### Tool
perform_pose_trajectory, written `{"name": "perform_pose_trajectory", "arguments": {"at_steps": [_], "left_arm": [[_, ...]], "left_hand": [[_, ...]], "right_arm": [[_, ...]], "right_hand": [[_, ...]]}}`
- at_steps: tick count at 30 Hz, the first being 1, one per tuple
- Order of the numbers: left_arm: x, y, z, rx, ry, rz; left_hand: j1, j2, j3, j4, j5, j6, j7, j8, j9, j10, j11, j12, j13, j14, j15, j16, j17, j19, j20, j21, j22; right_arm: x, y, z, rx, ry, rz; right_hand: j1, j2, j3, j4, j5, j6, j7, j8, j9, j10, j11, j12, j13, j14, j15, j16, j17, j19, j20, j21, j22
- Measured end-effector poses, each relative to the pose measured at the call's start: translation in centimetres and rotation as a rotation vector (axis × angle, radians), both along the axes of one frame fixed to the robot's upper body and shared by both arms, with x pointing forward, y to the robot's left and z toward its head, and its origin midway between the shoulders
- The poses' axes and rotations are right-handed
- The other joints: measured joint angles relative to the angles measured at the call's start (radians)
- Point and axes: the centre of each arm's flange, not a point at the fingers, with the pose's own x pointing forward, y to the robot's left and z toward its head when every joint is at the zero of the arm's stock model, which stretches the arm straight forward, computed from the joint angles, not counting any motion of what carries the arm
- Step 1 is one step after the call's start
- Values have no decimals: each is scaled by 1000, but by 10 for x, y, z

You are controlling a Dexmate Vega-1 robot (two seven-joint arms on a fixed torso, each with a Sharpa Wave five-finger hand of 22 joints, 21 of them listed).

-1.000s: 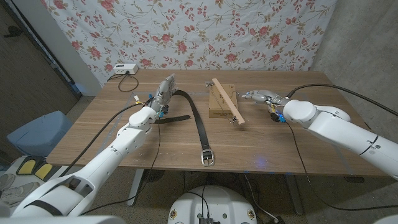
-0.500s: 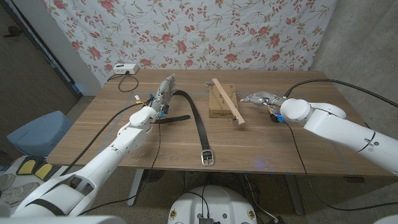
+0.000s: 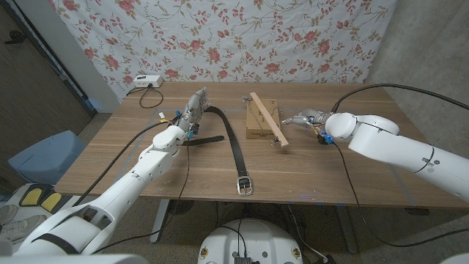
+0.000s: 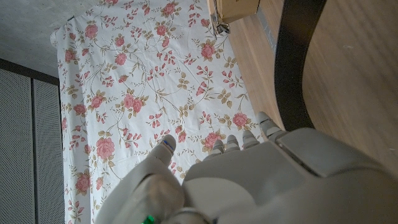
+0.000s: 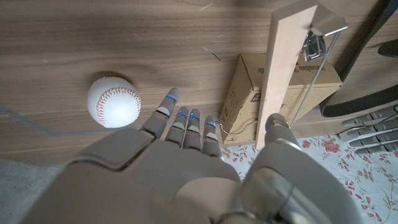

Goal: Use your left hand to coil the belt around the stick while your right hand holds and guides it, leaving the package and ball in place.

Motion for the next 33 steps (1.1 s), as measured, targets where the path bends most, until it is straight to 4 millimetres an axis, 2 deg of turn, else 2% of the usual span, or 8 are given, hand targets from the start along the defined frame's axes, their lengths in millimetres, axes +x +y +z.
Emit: {"name": "perform_pose_trajectory", "arguments": {"at_steps": [6, 15, 28, 33], "left_arm": [[0, 1, -1, -1, 0, -1], [0, 2, 0, -5, -3, -2], [0, 3, -1, -6, -1, -2], [0, 3, -2, -6, -1, -2]], "left_hand": [[0, 0, 0, 0, 0, 0, 0, 0, 0, 0, 0, 0, 0, 0, 0, 0, 0, 0, 0, 0, 0], [0, 0, 0, 0, 0, 0, 0, 0, 0, 0, 0, 0, 0, 0, 0, 0, 0, 0, 0, 0, 0], [0, 0, 0, 0, 0, 0, 0, 0, 0, 0, 0, 0, 0, 0, 0, 0, 0, 0, 0, -4, 0], [0, 0, 0, 0, 0, 0, 0, 0, 0, 0, 0, 0, 0, 0, 0, 0, 0, 0, 0, -4, 0]], "right_arm": [[-4, 6, -1, -64, 14, -63], [-8, 20, 0, -139, 39, -97], [-9, 39, -1, -213, 70, -91], [-8, 46, -2, -250, 73, -94]], "right_hand": [[-3, -11, -4, -4, 7, 7, 7, 0, 0, 7, -1, 6, 0, 11, -3, 4, 0, 6, 6, 0, 0], [-17, -25, -22, 6, 8, 27, 12, 10, 0, 8, -2, 6, 0, 24, -9, 4, 5, 12, 0, 0, 0], [-34, -41, -34, 18, 15, 32, 7, 10, 0, 18, -1, 6, 4, 30, -9, 7, 5, 21, 5, 0, 0], [-39, -44, -39, 14, 15, 32, 7, 10, 0, 19, -2, 6, 4, 34, -13, 7, 5, 36, 0, 0, 0]]}}
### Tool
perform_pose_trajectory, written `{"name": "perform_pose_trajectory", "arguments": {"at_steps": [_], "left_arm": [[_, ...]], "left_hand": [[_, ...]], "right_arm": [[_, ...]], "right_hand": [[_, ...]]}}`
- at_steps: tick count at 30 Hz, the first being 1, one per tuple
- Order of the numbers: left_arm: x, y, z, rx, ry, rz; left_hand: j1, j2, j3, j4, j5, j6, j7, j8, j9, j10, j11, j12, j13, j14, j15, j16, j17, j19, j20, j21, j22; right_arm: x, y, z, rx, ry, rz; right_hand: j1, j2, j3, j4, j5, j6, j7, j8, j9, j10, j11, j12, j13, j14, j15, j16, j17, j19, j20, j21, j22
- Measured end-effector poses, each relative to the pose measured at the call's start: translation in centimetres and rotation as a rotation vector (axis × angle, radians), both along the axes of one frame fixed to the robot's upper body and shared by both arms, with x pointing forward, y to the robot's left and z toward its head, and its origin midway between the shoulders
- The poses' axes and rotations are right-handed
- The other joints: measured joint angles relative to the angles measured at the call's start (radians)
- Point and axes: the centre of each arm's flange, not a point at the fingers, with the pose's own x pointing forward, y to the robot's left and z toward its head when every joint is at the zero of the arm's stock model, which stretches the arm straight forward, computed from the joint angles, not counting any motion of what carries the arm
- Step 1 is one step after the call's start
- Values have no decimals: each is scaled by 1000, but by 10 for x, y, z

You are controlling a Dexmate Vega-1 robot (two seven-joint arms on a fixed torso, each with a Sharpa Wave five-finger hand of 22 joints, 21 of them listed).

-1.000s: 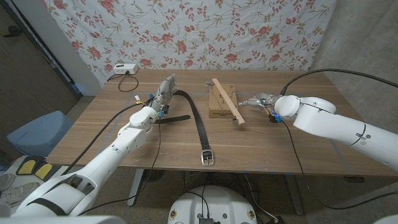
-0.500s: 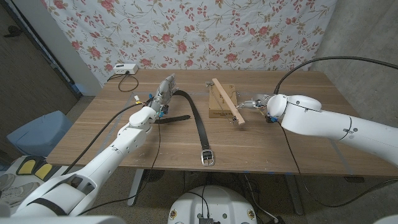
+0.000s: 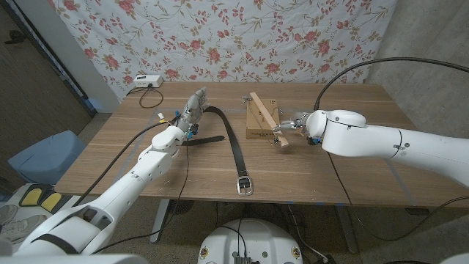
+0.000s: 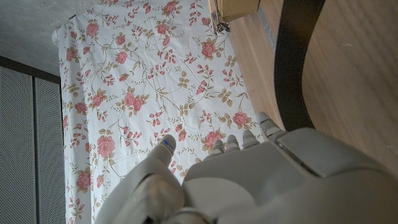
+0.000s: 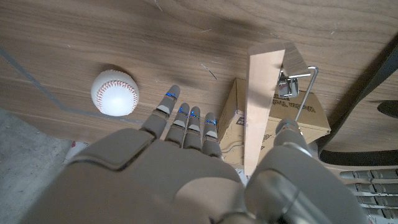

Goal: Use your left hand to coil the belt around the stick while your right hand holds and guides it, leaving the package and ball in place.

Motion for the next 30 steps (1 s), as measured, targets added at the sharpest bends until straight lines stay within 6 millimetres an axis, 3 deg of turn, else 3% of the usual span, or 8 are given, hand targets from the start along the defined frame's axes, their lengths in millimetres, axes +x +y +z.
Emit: {"name": "perform_pose_trajectory", "arguments": {"at_steps": [16, 20, 27, 30], "left_arm": [[-1, 2, -1, -3, 1, 3], [-1, 3, -1, -4, 1, 4], [-1, 3, -1, -4, 1, 2], [0, 5, -2, -3, 3, 4]], "left_hand": [[0, 0, 0, 0, 0, 0, 0, 0, 0, 0, 0, 0, 0, 0, 0, 0, 0, 0, 0, 0, 0], [0, 0, 0, 0, 0, 0, 0, 0, 0, 0, 0, 0, 0, 0, 0, 0, 0, 0, 0, -1, 0], [-3, 3, 0, 0, 0, 0, 0, 0, 0, 0, 0, 0, 0, 0, 0, 0, 0, 0, 0, -4, 0], [-3, 3, 0, 0, 0, 0, 0, 0, 0, 0, 0, 0, 0, 0, 0, 0, 0, 0, 0, -4, 0]], "right_arm": [[14, 22, 0, -134, -25, -16], [23, 28, 11, -180, -67, -41], [35, 31, 28, -252, -117, -81], [33, 29, 19, -235, -120, -111]], "right_hand": [[19, -5, -4, -4, 22, 0, -11, 0, 5, 1, -20, 0, 0, 12, -12, 0, 0, 11, 0, 8, 0], [22, -3, -4, -4, 23, 0, -11, 0, 5, 1, -20, 0, 0, 12, -12, 0, 0, 17, -6, 8, 0], [49, -7, 0, -17, 32, -10, -20, -4, 5, -6, -27, -5, 0, 25, -25, 0, 0, 22, 0, 8, 0], [71, -10, 2, -26, 40, -34, -18, -12, 5, -17, -38, -12, 5, 24, -32, 0, 0, 24, 1, 7, 0]]}}
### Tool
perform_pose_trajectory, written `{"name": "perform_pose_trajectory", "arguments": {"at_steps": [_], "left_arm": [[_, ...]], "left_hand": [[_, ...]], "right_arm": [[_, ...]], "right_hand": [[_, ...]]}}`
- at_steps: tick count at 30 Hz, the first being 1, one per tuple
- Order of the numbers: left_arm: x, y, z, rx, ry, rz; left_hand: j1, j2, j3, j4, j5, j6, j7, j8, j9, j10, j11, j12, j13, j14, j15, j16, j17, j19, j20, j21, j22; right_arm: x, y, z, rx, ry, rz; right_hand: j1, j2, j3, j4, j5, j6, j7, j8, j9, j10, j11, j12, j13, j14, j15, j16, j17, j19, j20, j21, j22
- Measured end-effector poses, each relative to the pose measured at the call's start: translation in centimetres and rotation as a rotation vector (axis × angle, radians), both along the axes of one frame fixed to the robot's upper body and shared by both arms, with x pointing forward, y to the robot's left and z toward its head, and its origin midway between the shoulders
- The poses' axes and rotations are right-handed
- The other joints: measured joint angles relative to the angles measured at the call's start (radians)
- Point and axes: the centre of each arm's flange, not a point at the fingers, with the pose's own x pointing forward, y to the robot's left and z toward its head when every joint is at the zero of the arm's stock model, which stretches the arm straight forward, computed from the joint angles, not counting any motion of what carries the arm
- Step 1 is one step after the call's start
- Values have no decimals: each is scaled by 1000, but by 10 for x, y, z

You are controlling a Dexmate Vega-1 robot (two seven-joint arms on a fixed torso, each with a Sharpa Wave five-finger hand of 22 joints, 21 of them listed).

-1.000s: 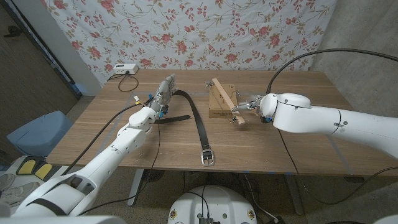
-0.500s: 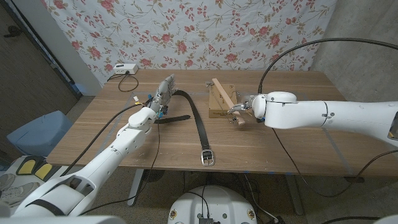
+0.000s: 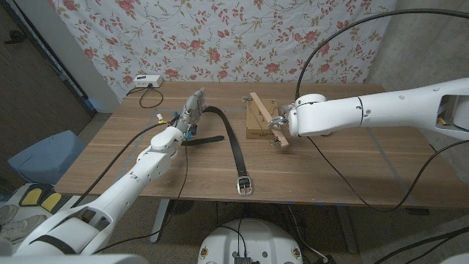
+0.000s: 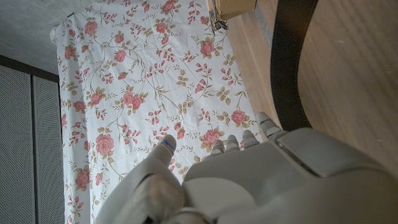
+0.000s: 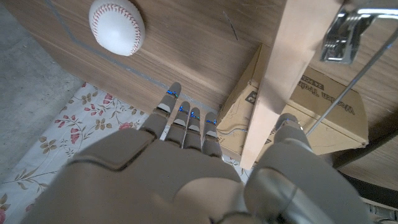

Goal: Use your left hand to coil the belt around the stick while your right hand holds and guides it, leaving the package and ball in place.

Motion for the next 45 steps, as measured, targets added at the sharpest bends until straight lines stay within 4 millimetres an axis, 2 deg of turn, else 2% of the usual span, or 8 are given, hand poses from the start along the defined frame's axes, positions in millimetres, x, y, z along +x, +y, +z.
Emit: {"name": "perform_pose_trajectory", "arguments": {"at_steps": [4, 12, 24, 30, 35, 38, 41, 45], "left_arm": [[0, 1, 1, -1, -1, 0], [2, 2, 1, -3, 3, -3], [5, 4, 0, -10, 3, -8], [5, 7, 0, -15, 0, -7], [6, 8, -1, -16, 1, -7], [6, 8, -1, -16, 1, -9], [6, 9, -2, -16, 3, -8], [6, 9, -2, -15, 3, -10]], "left_hand": [[0, 0, 0, 0, 0, 0, 0, 0, 0, 0, 0, 0, 0, 0, 0, 0, 0, 0, 0, 0, 0], [0, 0, 0, 0, 0, 0, 0, 0, 0, 0, 0, 0, 0, 0, 0, 0, 0, 0, 0, 0, 0], [0, 0, 0, 0, 0, 0, 0, 0, 0, 0, 0, 0, 0, 0, 0, 0, 0, 0, 0, 0, 0], [0, 0, 0, 0, 0, 0, 0, 0, 0, 0, 0, 0, 0, 0, 0, 0, 0, 6, 6, 0, 0], [0, 0, 0, 0, 0, 0, 0, 0, 0, 0, 0, 0, 0, 0, 0, 0, 0, 6, 6, 0, 0], [0, 0, 0, 0, 0, 0, 0, 0, 0, 0, 0, 0, 0, 0, 0, 0, 0, 6, 6, -5, 0], [0, 0, 0, 0, 0, 0, 0, 0, 0, 0, 0, 0, 0, 0, 0, 0, 0, 6, 6, -8, 0], [0, 0, 0, 0, 0, 0, 0, 0, 0, 0, 0, 0, 0, 0, 0, 0, 0, 5, 5, -8, 0]], "right_arm": [[-2, -3, -8, 20, 54, -21], [-10, -7, -20, 82, 165, -11], [-16, 0, -20, 99, 208, 34], [-15, 9, -21, 62, 227, 24], [-8, 15, -20, 28, 242, -5], [-6, 17, -23, 19, 265, -22], [-7, 19, -32, 26, 314, -45], [-2, 21, -34, 17, 313, -59]], "right_hand": [[6, 0, -3, -3, 4, -14, 7, 0, 0, -9, 6, -1, 0, -4, -4, -4, 0, 6, 6, -6, 0], [-36, 1, -26, 29, 4, -3, 18, 0, 3, 11, 26, -1, 5, 15, 15, 1, 9, 32, 14, -6, 5], [-43, -9, -34, 28, 10, 3, 24, 4, 2, 17, 27, 6, 9, 31, -1, 4, 9, 43, 14, -6, 5], [105, 3, -1, -18, 42, -27, 12, 3, 2, 3, 3, -1, 14, 57, -27, 12, 14, 84, 13, -6, 5], [126, 3, -16, -3, 42, -47, 20, 0, 5, -18, 11, -4, 21, 84, -25, 31, 29, 124, 42, 6, 9], [126, 4, -24, 4, 51, -36, 30, 3, 5, 34, 14, 21, 27, 153, -40, 59, 42, 173, 41, 24, 10], [190, 33, -16, -2, 64, 5, 18, 10, 5, 100, 2, 59, 38, 228, -69, 95, 64, 238, 22, 47, 13], [359, 133, 32, -17, 71, 128, -12, 31, 5, 231, -34, 143, 58, 376, -81, 174, 120, 372, -46, 108, 19]]}}
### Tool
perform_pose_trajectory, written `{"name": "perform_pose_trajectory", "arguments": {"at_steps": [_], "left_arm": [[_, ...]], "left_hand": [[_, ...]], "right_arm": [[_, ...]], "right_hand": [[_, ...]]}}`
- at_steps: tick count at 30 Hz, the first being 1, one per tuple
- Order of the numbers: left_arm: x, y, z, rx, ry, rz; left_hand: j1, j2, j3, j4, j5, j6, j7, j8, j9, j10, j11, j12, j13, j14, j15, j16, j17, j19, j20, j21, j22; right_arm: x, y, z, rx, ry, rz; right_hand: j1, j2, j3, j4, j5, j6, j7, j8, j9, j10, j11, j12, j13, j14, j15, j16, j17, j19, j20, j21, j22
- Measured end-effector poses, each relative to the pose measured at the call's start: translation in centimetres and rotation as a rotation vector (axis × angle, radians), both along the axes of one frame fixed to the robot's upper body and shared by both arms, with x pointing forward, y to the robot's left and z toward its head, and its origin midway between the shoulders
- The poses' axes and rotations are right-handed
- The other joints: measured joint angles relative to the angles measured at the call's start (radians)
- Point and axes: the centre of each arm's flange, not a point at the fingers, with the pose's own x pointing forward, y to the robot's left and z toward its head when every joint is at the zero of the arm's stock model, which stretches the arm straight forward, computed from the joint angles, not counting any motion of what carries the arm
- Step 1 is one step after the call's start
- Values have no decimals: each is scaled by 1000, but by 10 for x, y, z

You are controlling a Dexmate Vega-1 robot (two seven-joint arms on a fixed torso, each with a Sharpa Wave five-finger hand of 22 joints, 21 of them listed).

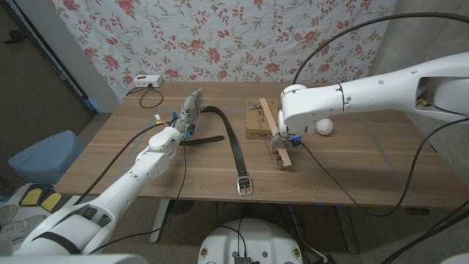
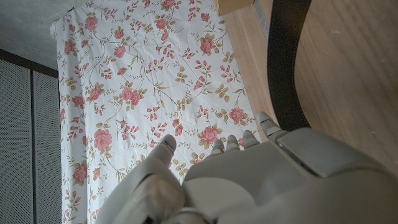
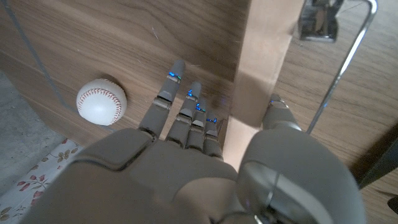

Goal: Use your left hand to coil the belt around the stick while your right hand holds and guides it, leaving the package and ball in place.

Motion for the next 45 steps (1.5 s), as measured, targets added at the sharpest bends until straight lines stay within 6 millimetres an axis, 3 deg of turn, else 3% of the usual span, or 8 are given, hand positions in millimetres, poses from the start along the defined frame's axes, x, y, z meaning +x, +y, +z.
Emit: {"name": "perform_pose_trajectory", "arguments": {"at_steps": [4, 10, 17, 18, 20, 26, 38, 45], "left_arm": [[0, 0, 0, -1, 0, 0], [-1, 2, 0, 1, -1, 1], [-1, 3, -1, 0, 6, 2], [-4, 3, -2, 7, 2, 0], [-4, 3, -2, 8, 4, 1], [-6, 5, -1, 26, 11, 13], [-23, 12, 17, 166, 19, 148], [-42, 14, 36, 272, 26, 280]], "left_hand": [[0, 0, 0, 0, 0, 0, 0, 0, 0, 0, 0, 0, 0, 0, 0, 0, 0, 0, 0, 0, 0], [0, 0, 0, 0, 0, 0, 0, 0, 0, 0, 0, 0, 0, 0, 0, 0, 0, 0, 0, 0, 0], [0, 0, -4, -4, 0, 0, 0, 0, 0, 0, 0, 0, 0, 0, 0, 0, 0, 0, 0, 0, 0], [0, 0, -4, -4, 0, 0, 0, 0, 0, 0, 0, 0, 0, 0, 0, 0, 0, 0, 0, 0, 0], [0, 0, -4, -4, 0, 0, 0, 0, 0, 0, 0, 0, 0, 0, 0, 0, 0, 0, 0, 0, 0], [5, -5, -5, -28, 0, -7, -15, 0, 0, 19, 12, 11, 0, 4, 3, 5, 0, 7, 7, -8, 0], [178, -28, 37, -209, -20, 140, -12, 41, 9, 166, 12, 55, 14, 183, 22, 41, 8, 77, 45, -8, 14], [217, -15, 32, -242, -20, 233, 0, 52, 15, 287, 18, 99, 31, 331, 8, 96, 36, 140, 57, 20, 24]], "right_arm": [[2, 0, -6, 0, 9, -7], [-5, -1, -29, 42, 13, -26], [-20, -6, -72, 122, 110, -14], [-8, -7, -37, 93, -228, 10], [-10, -9, -42, 108, -252, 17], [-16, -17, -56, 158, -377, 36], [-20, -28, -53, 235, -655, 81], [-22, -35, -47, 264, -777, 113]], "right_hand": [[172, 93, 75, 1, -23, 165, -28, 29, -1, 175, -42, 104, 24, 185, -16, 99, 75, 96, -58, 72, 15], [272, 11, 207, 54, -112, 353, 2, 92, 36, 404, -80, 291, 113, 393, 7, 241, 250, 166, -133, 263, 91], [300, -17, 99, 65, -114, 546, -78, 91, 103, 501, -146, 494, 378, 398, 12, 426, 322, 103, -152, 483, 207], [300, -17, 90, 71, -111, 555, -79, 91, 113, 503, -148, 515, 410, 397, 11, 443, 355, 96, -150, 505, 217], [292, -8, 80, 80, -104, 569, -80, 94, 129, 504, -150, 541, 454, 383, -3, 445, 646, 77, -146, 527, 223], [361, 80, 80, 97, -96, 576, -83, 102, 154, 487, -151, 545, 469, 423, -83, 572, 850, 63, -142, 559, 231], [363, 84, 84, 112, -81, 580, -80, 125, 195, 487, -151, 545, 476, 426, -99, 562, 879, 55, -136, 587, 234], [363, 84, 83, 116, -71, 580, -80, 128, 213, 483, -155, 546, 483, 428, -101, 562, 889, 48, -133, 603, 229]]}}
